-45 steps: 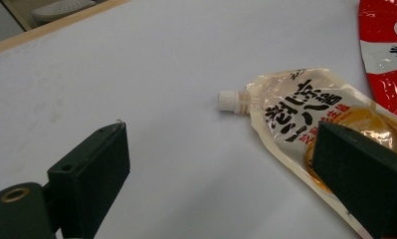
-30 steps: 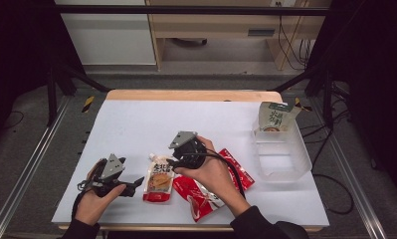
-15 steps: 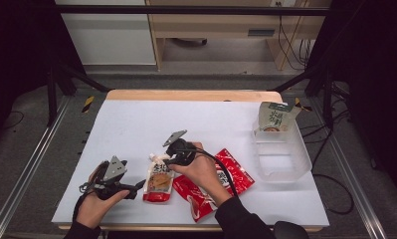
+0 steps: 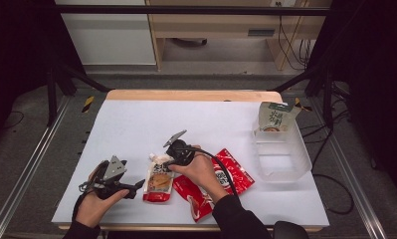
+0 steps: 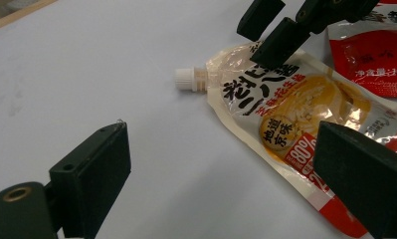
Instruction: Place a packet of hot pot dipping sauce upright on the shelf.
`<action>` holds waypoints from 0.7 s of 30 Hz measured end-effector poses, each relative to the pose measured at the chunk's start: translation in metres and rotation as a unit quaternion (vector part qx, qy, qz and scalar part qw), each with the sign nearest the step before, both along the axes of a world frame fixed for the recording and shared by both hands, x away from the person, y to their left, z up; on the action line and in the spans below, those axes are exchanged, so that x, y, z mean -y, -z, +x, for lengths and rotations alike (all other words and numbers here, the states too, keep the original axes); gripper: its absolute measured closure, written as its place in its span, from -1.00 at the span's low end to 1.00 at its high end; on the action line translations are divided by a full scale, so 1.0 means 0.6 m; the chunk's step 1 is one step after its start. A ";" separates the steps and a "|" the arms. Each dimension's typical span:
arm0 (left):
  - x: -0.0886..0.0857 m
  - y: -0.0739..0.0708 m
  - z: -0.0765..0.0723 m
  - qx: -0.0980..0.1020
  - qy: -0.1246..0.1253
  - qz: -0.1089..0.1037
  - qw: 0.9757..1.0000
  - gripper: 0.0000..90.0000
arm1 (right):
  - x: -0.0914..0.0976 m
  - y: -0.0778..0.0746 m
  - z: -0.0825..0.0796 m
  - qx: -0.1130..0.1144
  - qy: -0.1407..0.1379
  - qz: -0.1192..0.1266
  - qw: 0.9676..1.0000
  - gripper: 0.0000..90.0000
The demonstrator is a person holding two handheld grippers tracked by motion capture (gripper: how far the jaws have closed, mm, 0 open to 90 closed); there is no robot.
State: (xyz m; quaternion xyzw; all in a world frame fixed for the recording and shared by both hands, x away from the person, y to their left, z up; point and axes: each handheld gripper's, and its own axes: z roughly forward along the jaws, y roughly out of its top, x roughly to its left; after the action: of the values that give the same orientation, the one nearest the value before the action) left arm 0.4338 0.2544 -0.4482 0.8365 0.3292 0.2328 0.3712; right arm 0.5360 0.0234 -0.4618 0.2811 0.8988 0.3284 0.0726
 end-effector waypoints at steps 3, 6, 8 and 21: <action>0.001 0.000 0.000 0.001 0.004 0.004 1.000 -0.81 | 0.000 0.001 0.000 -0.006 0.002 -0.001 1.000 0.17; 0.000 0.000 0.000 0.000 0.004 0.005 1.000 -0.81 | 0.001 0.001 0.000 -0.011 -0.003 -0.003 1.000 0.26; 0.000 0.000 0.000 0.000 0.003 0.004 1.000 -0.81 | 0.000 0.002 -0.003 -0.013 -0.006 -0.001 1.000 0.42; 0.000 0.000 0.002 -0.002 0.008 0.007 1.000 -0.76 | -0.009 -0.005 -0.015 0.007 -0.023 -0.011 1.000 0.96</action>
State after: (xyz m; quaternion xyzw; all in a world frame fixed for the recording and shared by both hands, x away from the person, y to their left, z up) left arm 0.4349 0.2546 -0.4480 0.8424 0.3215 0.2302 0.3662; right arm 0.5271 0.0285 -0.4586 0.2569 0.9081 0.3222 0.0747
